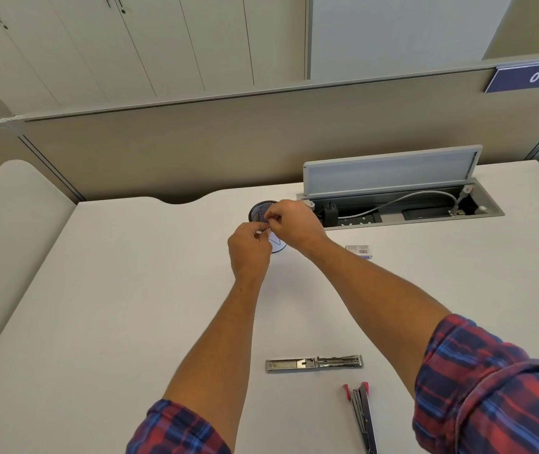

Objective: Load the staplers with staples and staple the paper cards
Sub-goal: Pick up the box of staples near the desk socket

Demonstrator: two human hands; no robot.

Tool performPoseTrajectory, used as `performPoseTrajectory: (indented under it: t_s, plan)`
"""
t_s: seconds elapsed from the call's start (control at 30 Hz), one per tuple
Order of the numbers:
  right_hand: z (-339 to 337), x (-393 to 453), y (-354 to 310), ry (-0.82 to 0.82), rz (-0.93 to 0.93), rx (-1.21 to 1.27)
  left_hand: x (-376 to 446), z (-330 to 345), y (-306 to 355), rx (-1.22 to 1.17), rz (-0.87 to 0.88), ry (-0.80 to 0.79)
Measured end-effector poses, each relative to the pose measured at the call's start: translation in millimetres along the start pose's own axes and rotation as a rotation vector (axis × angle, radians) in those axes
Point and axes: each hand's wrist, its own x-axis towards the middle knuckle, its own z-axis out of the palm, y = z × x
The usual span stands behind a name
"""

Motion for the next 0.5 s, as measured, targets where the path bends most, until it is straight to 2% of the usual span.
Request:
performPoseTrajectory:
  t_s: [0.5]
  plan:
    - [7.6,-4.0,4.7,0.010,0.018,0.029,-0.2,2.3,-2.4,-0.038,0.043,0.036]
